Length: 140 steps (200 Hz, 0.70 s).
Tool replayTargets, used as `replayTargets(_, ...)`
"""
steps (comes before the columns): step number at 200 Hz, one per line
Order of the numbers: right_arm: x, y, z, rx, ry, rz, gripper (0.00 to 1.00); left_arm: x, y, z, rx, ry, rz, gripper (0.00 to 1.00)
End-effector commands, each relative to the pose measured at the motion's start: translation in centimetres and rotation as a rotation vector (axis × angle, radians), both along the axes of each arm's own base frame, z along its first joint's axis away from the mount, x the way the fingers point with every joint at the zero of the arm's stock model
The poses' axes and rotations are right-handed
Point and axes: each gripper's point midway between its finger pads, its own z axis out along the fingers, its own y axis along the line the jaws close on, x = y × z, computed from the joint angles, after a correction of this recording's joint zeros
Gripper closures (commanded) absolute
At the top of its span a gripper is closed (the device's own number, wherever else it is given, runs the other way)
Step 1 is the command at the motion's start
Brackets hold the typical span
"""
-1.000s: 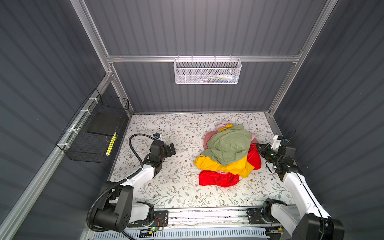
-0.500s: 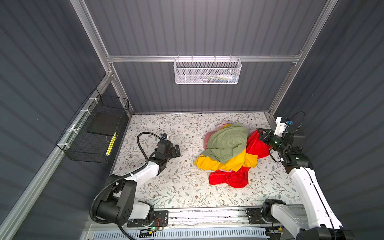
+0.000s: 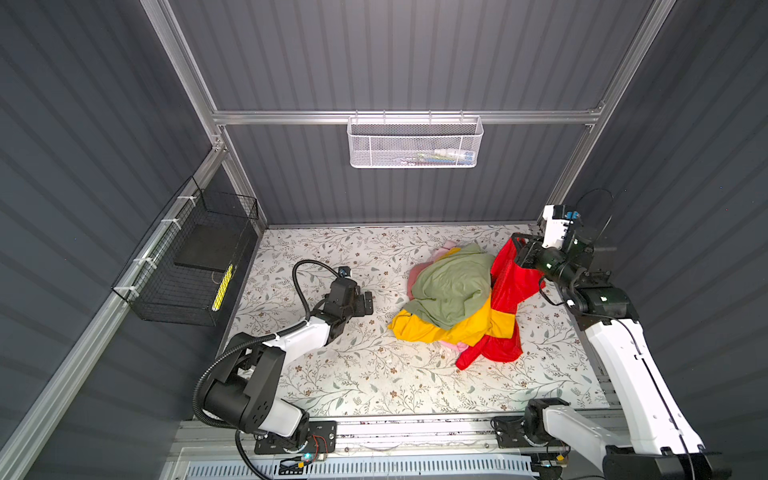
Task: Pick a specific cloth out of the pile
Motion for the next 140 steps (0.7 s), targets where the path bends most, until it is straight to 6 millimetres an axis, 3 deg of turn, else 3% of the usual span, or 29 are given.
replayTargets(1,0.3,2.4,2.6,-0.099,-0.091,0.076,1.0,0.6,-0.2,0.7,0.02,-0.021,-0.004,0.0)
replayTargets(7,0.2,3.2,2.8,-0.108,-0.097,0.101,1.0,0.5,-0.3,0.6,0.021,-0.02,-0.006,0.0)
replayTargets(21,1.2,5.3,1.4,-0.132,-0.055,0.15,1.0,0.4,-0.3,0.5,0.022,-0.017,-0.008,0.0)
replayTargets(65,1.3,11.9,-2.5,-0.259,0.02,0.313,1.0,-0.1,-0.2,0.2,0.02,-0.012,0.0,0.0)
replayTargets(100,1.2,14.1,-6.6,-0.246,0.148,0.37,1.0,-0.4,0.0,0.1,0.023,-0.012,0.007,0.0)
replayTargets(121,0.9,15.8,-7.5,-0.259,0.169,0.419,1.0,-0.4,-0.1,0.4,0.021,-0.017,0.002,0.0)
replayTargets(140,0.6,17.7,-8.2,-0.261,0.178,0.463,1.0,-0.4,-1.8,1.6,-0.015,-0.06,-0.058,0.0)
